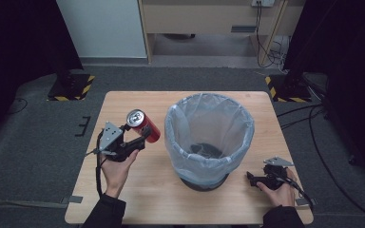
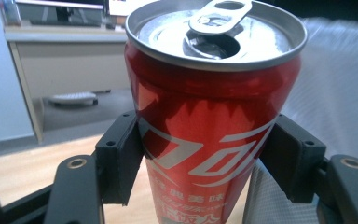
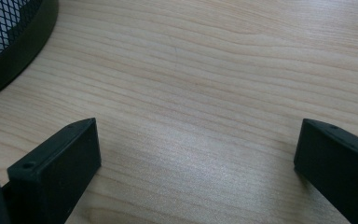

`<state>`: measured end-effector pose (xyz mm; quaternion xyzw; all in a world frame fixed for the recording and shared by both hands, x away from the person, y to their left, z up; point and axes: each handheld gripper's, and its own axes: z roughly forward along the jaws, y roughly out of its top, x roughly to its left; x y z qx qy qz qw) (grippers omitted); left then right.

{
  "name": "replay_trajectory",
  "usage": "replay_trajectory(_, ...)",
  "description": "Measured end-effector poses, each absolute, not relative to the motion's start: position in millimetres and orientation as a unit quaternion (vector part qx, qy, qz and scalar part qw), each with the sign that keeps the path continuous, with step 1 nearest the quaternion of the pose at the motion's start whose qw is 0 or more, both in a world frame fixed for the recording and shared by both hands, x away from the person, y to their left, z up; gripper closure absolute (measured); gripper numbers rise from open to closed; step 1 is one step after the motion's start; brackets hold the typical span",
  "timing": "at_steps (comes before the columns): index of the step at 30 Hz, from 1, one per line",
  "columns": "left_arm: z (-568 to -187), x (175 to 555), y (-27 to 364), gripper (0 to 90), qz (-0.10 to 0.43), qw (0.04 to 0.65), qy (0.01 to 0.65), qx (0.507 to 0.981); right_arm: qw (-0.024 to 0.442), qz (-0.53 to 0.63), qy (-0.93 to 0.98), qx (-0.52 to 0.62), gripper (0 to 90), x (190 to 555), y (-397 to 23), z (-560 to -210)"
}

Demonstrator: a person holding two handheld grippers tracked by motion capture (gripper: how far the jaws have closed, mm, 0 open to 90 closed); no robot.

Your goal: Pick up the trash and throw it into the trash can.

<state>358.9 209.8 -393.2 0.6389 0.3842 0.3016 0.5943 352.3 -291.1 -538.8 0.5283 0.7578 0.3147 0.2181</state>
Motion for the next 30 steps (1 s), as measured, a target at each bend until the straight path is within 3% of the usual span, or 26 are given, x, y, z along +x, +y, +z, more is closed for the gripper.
replay_trajectory(30,-331,309,216,33.4,0.317,0.704,0.309,0.556,0.218,0.315,0.758,0.528,0.5,353,-291,-539)
